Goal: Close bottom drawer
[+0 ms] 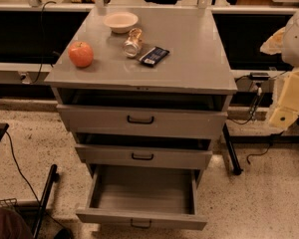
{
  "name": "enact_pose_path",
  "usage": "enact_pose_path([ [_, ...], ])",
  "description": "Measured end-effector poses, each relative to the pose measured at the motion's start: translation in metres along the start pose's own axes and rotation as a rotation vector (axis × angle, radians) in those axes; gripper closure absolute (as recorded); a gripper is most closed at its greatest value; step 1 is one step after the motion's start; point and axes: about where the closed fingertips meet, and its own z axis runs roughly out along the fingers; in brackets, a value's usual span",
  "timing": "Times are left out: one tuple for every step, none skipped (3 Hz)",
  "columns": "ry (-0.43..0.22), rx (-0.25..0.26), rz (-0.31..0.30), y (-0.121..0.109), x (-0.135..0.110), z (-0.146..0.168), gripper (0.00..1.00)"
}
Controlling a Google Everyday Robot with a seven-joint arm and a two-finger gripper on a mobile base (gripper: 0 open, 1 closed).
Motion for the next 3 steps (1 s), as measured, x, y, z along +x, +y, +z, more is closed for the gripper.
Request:
enact_pose_path([
  [-0.006,-0.016,-0.005,0.001,0.000,0.007,0.00],
  [-0.053,-0.140,-0.047,0.011,-0.001,0.059,0.00],
  [-0.182,-0.247,-0.064,0.048,-0.011,0.112,0.00],
])
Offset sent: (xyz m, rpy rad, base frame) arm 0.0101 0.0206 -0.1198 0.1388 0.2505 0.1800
